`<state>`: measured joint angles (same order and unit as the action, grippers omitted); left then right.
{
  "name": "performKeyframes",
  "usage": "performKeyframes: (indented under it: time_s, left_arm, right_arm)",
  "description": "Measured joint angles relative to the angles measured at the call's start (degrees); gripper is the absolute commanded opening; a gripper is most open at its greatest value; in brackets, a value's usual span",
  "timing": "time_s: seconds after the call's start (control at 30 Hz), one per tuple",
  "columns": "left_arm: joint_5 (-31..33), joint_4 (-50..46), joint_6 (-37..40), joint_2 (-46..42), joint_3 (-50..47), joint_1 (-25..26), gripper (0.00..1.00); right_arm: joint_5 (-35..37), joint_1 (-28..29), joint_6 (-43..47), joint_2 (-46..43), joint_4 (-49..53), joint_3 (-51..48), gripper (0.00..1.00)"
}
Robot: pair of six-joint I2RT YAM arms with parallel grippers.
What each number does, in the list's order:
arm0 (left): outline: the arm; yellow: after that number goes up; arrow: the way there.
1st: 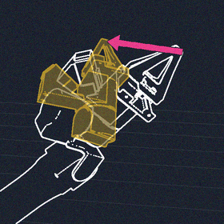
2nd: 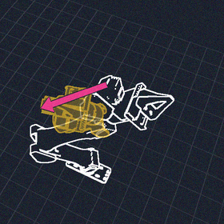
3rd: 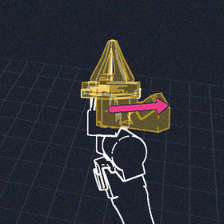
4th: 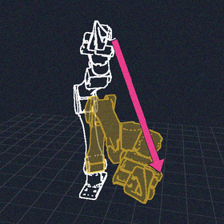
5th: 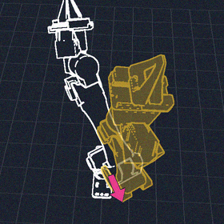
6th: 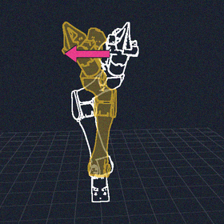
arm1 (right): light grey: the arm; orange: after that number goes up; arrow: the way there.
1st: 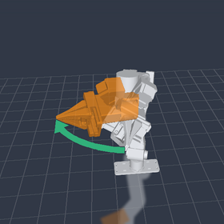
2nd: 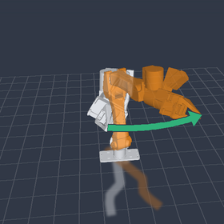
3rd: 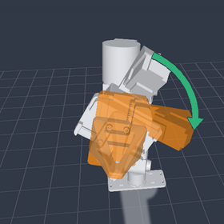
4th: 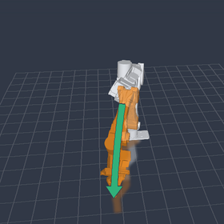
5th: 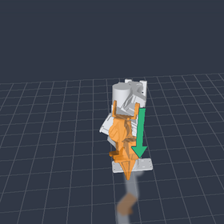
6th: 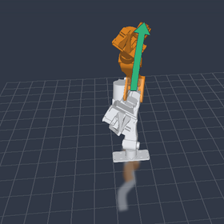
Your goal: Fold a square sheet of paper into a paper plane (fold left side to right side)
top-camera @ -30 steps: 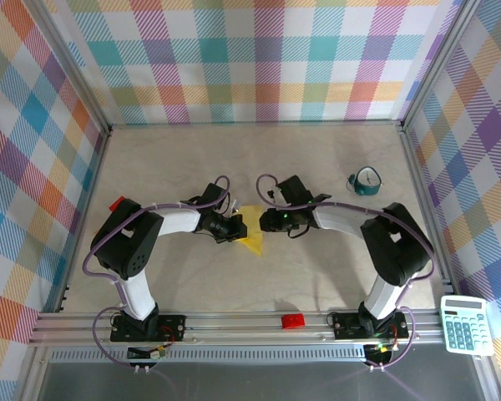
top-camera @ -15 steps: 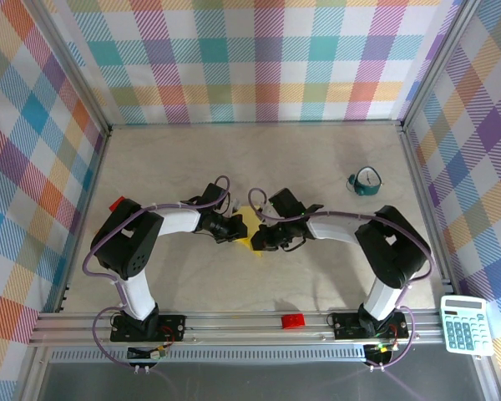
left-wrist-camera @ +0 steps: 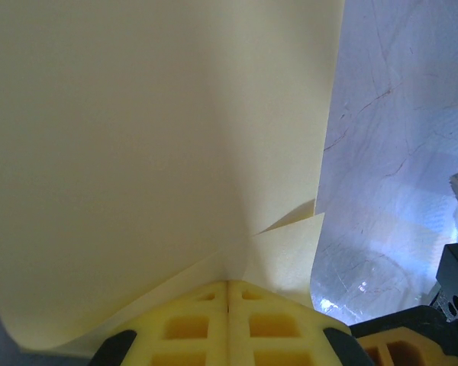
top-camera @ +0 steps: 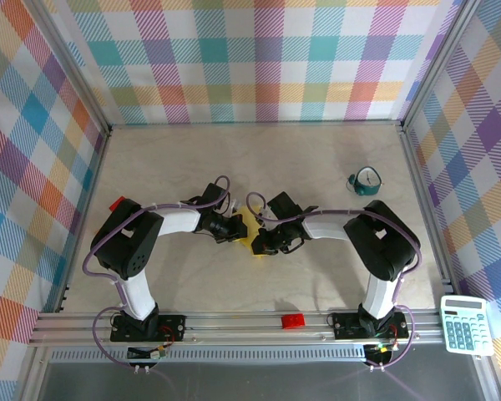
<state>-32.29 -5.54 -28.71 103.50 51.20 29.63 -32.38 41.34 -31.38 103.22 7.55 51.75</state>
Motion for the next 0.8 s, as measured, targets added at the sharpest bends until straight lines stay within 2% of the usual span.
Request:
performKeyframes:
  time_s: [0.8]
  left_arm:
    - [0.02,0.0,0.0,0.0,0.0,0.0,0.0]
  right_arm:
    - [0.39,0.0,-1.03,1.09,-0.68,-0.92,0.03]
